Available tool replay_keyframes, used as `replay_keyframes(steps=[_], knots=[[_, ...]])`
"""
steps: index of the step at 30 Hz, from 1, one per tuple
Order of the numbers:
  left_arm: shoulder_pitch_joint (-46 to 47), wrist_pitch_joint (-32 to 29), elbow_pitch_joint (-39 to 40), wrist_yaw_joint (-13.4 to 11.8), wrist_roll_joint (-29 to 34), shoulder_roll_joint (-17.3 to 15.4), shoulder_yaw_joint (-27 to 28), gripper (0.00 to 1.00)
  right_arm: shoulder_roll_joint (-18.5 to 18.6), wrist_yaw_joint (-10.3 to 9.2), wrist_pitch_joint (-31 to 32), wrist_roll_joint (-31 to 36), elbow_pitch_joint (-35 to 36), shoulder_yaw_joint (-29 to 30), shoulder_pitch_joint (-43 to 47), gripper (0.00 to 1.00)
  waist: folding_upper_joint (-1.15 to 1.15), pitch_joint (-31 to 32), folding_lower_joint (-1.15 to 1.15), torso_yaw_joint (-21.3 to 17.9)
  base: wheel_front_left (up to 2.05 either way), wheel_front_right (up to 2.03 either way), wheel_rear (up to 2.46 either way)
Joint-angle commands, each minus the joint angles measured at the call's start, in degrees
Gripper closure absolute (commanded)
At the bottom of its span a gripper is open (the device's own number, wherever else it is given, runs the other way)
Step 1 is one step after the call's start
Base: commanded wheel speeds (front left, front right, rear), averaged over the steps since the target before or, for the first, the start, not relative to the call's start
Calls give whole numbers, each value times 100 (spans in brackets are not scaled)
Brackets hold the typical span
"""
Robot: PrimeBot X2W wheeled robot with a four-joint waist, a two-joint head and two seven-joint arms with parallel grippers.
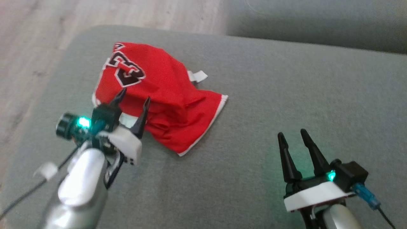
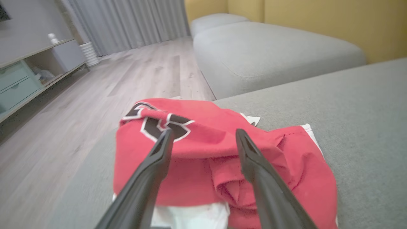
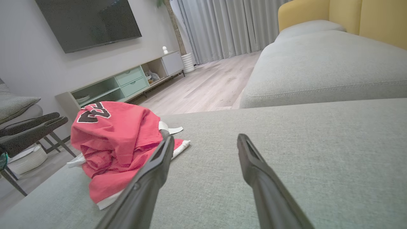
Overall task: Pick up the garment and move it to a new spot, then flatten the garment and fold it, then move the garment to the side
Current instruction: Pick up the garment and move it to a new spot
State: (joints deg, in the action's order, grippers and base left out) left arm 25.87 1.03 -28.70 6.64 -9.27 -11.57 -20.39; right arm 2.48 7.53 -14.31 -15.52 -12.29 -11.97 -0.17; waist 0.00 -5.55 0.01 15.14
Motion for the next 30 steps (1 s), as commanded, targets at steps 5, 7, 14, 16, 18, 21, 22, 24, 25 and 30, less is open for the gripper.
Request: replay_keyframes(steps=[5, 7, 14, 16, 18, 21, 22, 24, 25, 30], knots=[[944, -678, -245, 79, 88, -665, -547, 0, 40, -4, -69, 153, 178, -138, -420, 0, 0, -527, -1, -504, 0, 0, 0], [1106, -844, -342, 81, -125, -826, -914, 0, 40, -4, -69, 138, 160, -137, -469, 0, 0, -602, -1, -608, 0, 0, 0], [1465, -1116, -719, 83, -566, -1356, -1706, 0, 40, -4, -69, 65, 113, -168, -560, 0, 0, -695, -1, -840, 0, 0, 0], [1501, -1203, -858, 83, -687, -1379, -1815, 50, 40, -4, -69, 57, 108, -163, -572, 0, 0, -679, -1, -884, 0, 0, 0], [1527, -1212, -913, 84, -801, -1410, -1981, 100, 40, -4, -69, 38, 106, -153, -577, 0, 0, -644, -1, -919, 0, 0, 0], [1615, -906, -918, 84, -924, -1435, -1963, 100, 40, -4, -69, 12, 95, -140, -559, 0, 0, -572, -1, -935, 0, 0, 0], [1643, -769, -903, 77, -944, -1424, -1931, 100, 40, -4, -69, 6, 84, -133, -545, 0, 0, -528, -1, -931, 0, 0, 0], [1695, -469, -824, 27, -1057, -1359, -1794, 100, 40, -4, -69, 0, 66, -123, -512, 0, 0, -448, -1, -917, 0, 0, 0], [1723, -319, -764, 1, -1111, -1326, -1726, 100, 40, -4, -69, -1, 56, -119, -493, 0, 0, -398, -1, -906, 0, 0, 0], [1939, 434, -202, -190, -1140, -1255, -1496, 100, 40, -4, -69, -34, 14, -106, -383, 0, 0, -119, -1, -831, 0, 0, 0]])
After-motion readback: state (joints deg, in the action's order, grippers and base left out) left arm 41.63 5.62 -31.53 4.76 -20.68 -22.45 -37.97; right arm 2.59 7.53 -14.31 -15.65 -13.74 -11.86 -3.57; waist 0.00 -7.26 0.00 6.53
